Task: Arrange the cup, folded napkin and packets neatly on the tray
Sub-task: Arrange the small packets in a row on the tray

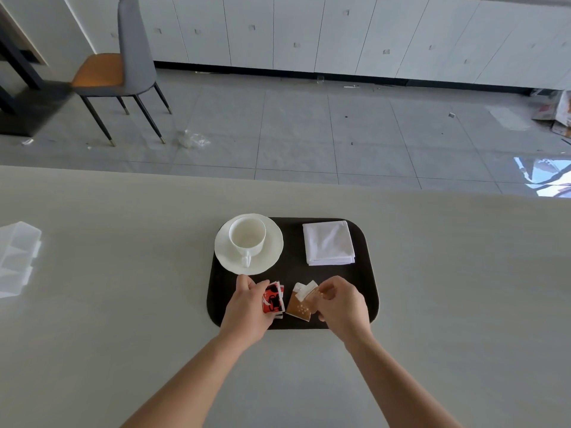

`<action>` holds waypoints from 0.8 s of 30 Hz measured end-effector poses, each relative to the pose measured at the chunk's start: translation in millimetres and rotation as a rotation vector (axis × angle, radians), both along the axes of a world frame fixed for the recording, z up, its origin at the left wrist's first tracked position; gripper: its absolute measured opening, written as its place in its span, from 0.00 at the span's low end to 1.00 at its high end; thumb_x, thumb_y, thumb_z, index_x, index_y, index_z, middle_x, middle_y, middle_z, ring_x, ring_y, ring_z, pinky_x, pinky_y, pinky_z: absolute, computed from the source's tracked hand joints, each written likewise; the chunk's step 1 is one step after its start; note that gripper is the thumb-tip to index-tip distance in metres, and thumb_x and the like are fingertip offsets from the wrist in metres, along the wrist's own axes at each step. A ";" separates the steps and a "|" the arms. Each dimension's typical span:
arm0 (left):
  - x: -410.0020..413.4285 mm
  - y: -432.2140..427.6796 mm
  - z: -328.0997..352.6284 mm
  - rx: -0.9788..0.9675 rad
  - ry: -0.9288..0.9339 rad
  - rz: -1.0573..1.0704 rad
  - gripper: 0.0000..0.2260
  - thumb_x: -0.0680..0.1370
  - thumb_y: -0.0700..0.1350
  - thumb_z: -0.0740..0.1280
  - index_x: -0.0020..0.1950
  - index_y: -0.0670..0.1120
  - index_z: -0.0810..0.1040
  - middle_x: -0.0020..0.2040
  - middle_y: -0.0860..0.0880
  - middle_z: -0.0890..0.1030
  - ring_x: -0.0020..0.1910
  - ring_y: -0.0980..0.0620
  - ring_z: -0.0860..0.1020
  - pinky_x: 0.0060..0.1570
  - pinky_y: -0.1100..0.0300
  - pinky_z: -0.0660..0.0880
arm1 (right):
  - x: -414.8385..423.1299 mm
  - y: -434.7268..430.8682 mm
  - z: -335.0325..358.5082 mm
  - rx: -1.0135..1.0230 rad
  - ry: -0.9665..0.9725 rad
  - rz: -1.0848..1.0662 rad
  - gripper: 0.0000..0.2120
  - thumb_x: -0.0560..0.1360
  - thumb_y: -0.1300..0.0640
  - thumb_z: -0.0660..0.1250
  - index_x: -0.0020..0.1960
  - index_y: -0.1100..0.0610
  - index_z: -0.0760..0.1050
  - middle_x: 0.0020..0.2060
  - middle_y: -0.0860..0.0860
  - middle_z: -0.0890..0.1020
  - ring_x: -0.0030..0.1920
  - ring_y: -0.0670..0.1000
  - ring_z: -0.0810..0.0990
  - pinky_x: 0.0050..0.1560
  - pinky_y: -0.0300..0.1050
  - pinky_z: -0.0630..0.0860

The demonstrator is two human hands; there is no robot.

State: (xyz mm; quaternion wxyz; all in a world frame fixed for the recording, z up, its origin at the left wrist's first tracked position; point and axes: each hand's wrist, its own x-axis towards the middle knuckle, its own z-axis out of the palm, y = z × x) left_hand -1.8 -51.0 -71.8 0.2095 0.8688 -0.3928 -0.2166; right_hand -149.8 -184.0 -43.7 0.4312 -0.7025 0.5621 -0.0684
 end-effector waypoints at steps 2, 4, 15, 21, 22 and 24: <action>-0.1 0.6 -1.0 -0.005 -0.001 -0.003 0.34 0.69 0.50 0.77 0.72 0.50 0.69 0.55 0.52 0.64 0.48 0.57 0.72 0.50 0.65 0.75 | 1.0 3.4 0.4 -0.187 0.225 0.161 0.08 0.73 0.47 0.72 0.45 0.46 0.73 0.36 0.42 0.80 0.33 0.46 0.79 0.28 0.42 0.74; -0.3 1.5 -1.3 -0.016 0.002 -0.003 0.33 0.69 0.49 0.77 0.72 0.50 0.69 0.55 0.52 0.64 0.48 0.56 0.73 0.49 0.65 0.75 | -0.2 3.7 -0.5 -0.299 0.369 0.288 0.12 0.74 0.41 0.68 0.45 0.47 0.69 0.32 0.43 0.77 0.30 0.45 0.75 0.26 0.42 0.67; -0.3 2.4 -0.6 -0.021 -0.002 -0.011 0.33 0.70 0.50 0.76 0.72 0.50 0.69 0.54 0.53 0.64 0.48 0.56 0.74 0.46 0.66 0.75 | 3.9 -4.8 -12.8 -0.400 0.257 0.572 0.27 0.75 0.50 0.71 0.73 0.40 0.69 0.51 0.43 0.72 0.52 0.47 0.73 0.33 0.37 0.69; -0.1 2.2 1.4 -0.015 -0.004 -0.021 0.33 0.70 0.51 0.76 0.72 0.49 0.69 0.55 0.52 0.64 0.48 0.57 0.73 0.49 0.65 0.75 | 7.3 -7.5 -17.5 -0.405 0.191 0.488 0.10 0.73 0.57 0.74 0.54 0.50 0.80 0.50 0.47 0.75 0.50 0.50 0.77 0.38 0.43 0.79; -0.1 1.9 1.8 -0.013 -0.005 -0.022 0.33 0.69 0.51 0.76 0.72 0.49 0.69 0.55 0.52 0.64 0.48 0.57 0.73 0.49 0.65 0.75 | 7.3 -8.8 -18.1 -0.371 0.167 0.439 0.08 0.73 0.58 0.74 0.51 0.51 0.80 0.49 0.47 0.75 0.49 0.50 0.77 0.39 0.44 0.79; -0.4 1.7 2.0 -0.012 -0.003 -0.022 0.34 0.70 0.51 0.77 0.72 0.49 0.69 0.56 0.52 0.64 0.48 0.57 0.73 0.50 0.65 0.75 | 9.1 -10.9 -19.4 -0.313 0.129 0.379 0.05 0.74 0.58 0.73 0.49 0.50 0.79 0.47 0.46 0.76 0.45 0.48 0.77 0.38 0.39 0.77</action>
